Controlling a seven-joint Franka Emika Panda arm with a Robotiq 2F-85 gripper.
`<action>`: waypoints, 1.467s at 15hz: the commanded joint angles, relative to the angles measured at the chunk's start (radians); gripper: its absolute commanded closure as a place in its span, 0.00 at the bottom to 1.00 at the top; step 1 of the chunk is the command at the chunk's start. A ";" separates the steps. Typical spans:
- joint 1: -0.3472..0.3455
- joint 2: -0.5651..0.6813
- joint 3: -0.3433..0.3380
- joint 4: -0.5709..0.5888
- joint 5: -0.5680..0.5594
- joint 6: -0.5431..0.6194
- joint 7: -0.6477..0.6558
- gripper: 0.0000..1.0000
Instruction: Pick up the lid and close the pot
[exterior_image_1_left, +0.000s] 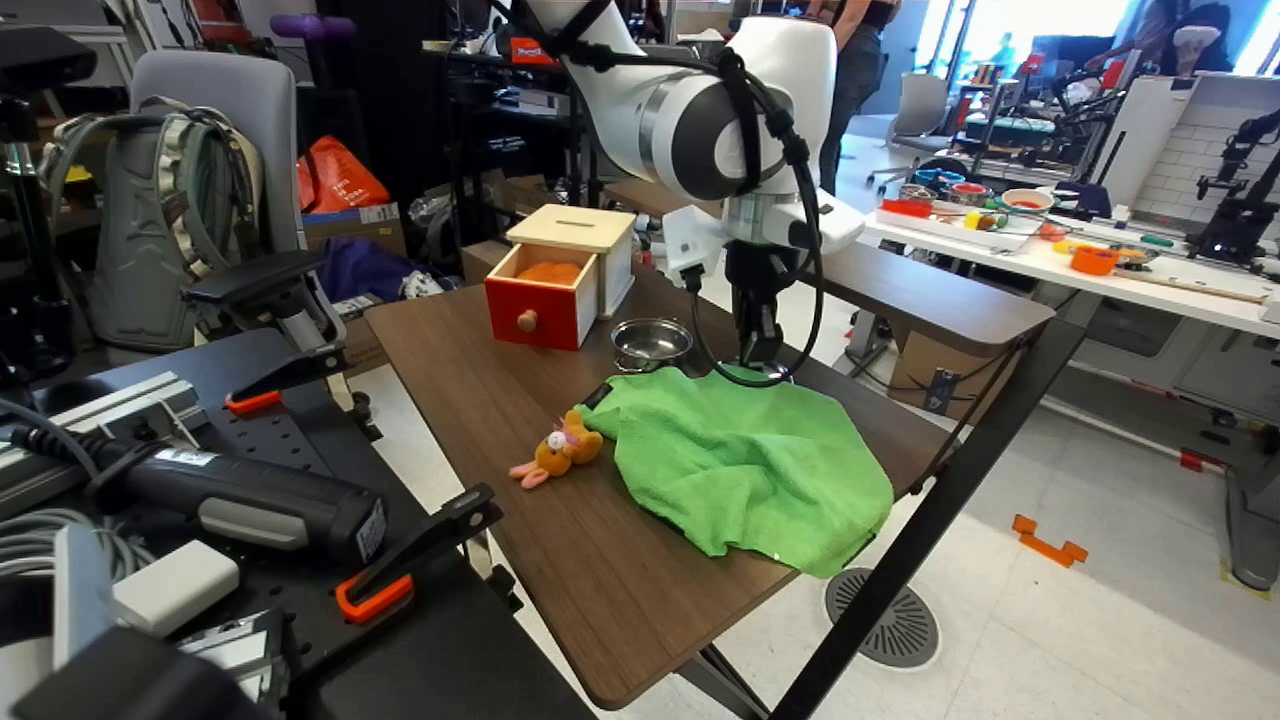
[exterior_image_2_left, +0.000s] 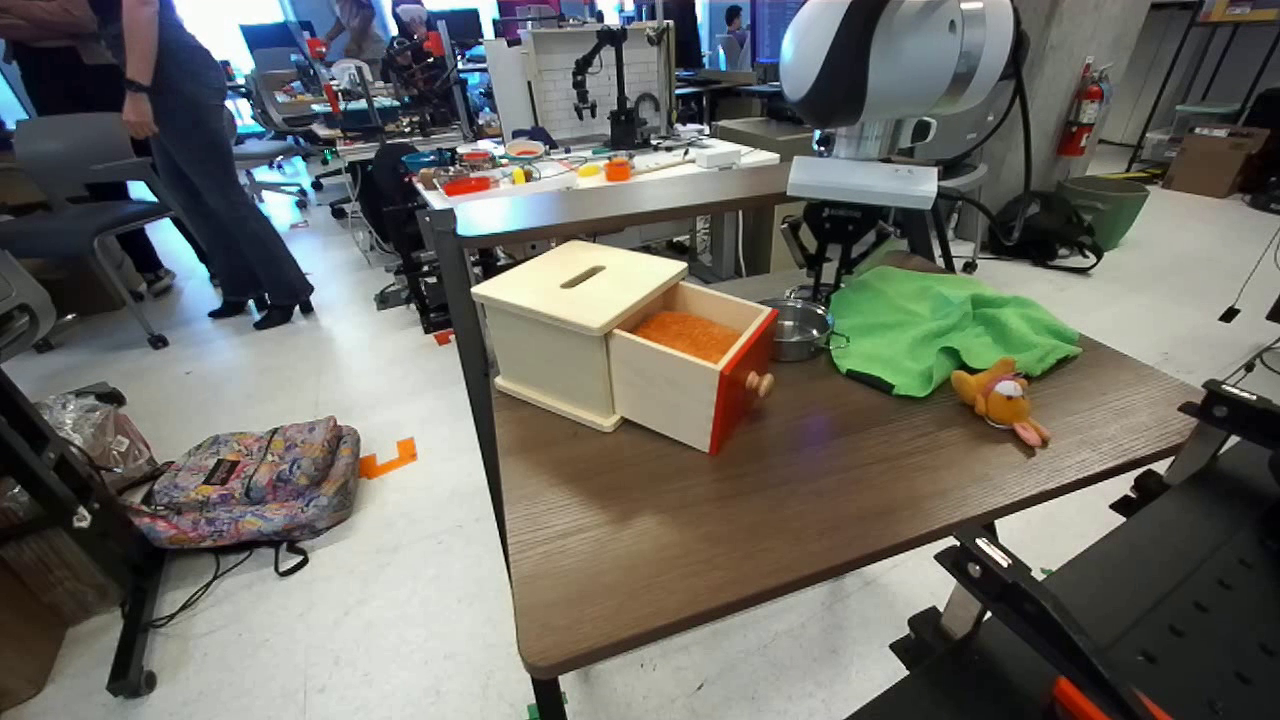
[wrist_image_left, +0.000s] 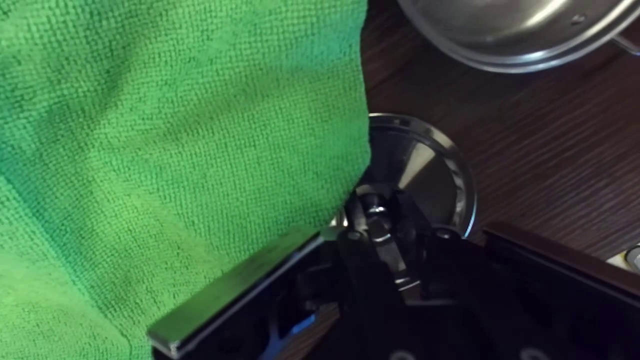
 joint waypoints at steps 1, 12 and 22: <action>0.019 -0.039 -0.002 -0.020 0.005 -0.016 -0.022 0.95; 0.047 -0.170 0.019 -0.093 0.003 -0.024 -0.063 0.95; 0.046 -0.201 0.089 -0.176 0.012 -0.084 -0.141 0.95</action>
